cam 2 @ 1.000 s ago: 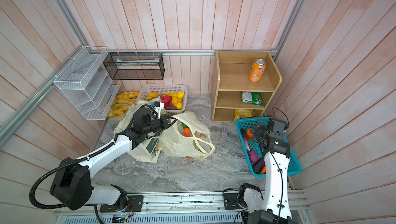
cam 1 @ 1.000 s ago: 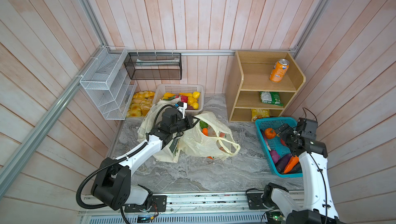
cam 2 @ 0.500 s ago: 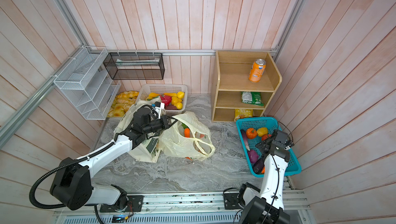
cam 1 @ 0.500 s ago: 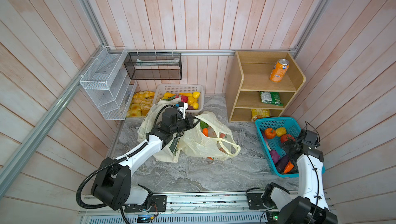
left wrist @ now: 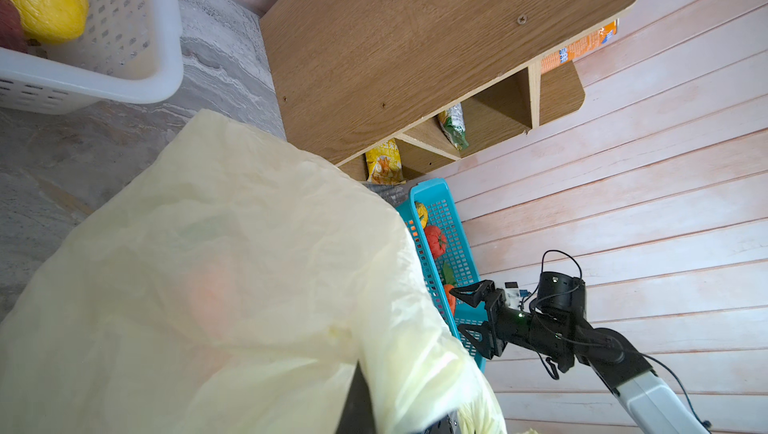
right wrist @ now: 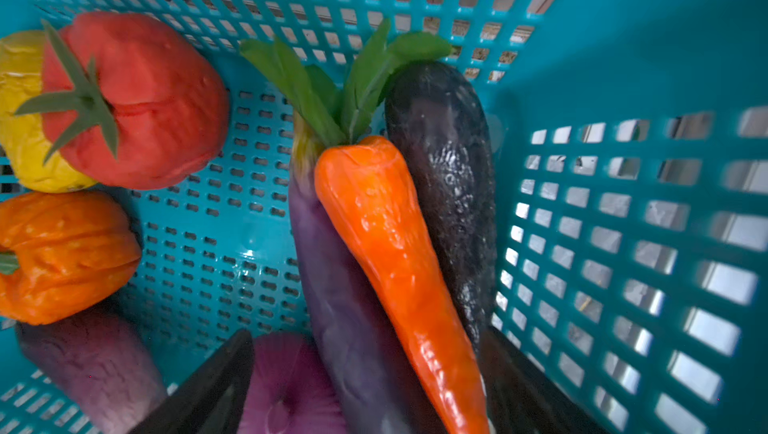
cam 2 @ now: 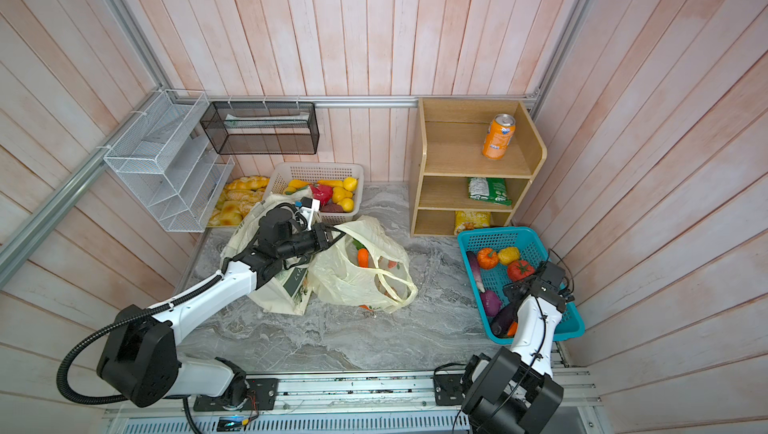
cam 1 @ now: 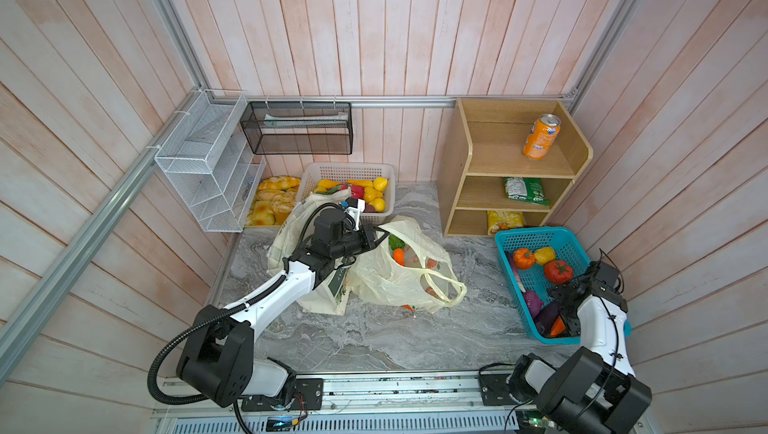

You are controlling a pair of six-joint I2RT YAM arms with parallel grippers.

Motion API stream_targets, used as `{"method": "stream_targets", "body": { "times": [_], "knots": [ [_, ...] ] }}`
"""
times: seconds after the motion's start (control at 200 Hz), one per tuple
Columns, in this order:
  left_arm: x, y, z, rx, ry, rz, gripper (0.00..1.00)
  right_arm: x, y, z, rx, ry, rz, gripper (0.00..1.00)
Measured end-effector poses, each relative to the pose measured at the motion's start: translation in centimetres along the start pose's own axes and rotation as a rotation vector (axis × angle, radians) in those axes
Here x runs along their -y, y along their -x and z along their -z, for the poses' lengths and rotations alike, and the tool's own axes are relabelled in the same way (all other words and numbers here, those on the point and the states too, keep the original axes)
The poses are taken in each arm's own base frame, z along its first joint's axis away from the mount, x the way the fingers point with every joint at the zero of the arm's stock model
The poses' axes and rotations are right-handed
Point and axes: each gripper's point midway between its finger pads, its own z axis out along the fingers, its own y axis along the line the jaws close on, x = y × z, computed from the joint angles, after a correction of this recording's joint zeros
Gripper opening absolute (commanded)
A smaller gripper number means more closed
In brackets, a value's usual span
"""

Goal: Place the mixed food into the grocery bags and tie them
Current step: 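Lower the right gripper into the teal basket and grasp the second orange carrot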

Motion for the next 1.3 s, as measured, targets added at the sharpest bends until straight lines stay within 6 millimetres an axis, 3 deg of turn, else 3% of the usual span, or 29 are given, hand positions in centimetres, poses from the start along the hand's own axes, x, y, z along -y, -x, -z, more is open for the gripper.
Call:
{"method": "stream_targets", "body": {
  "times": [0.555,0.715,0.915,1.295],
  "knots": [
    [0.0,-0.1,0.0,-0.003,-0.002,0.001,0.00,-1.5,-0.8,-3.2,-0.097,0.051,-0.028,0.73],
    [0.0,-0.1,0.0,-0.003,-0.002,0.001,0.00,-2.2,-0.5,-3.2,-0.091,0.090,-0.030,0.68],
    [0.0,-0.1,0.0,-0.003,-0.002,0.000,0.00,-2.9,-0.9,-2.5,-0.091,0.154,-0.035,0.59],
    [0.1,-0.2,-0.1,-0.005,-0.003,0.000,0.00,-5.9,-0.2,0.9,-0.060,0.340,-0.035,0.57]
  ]
}}
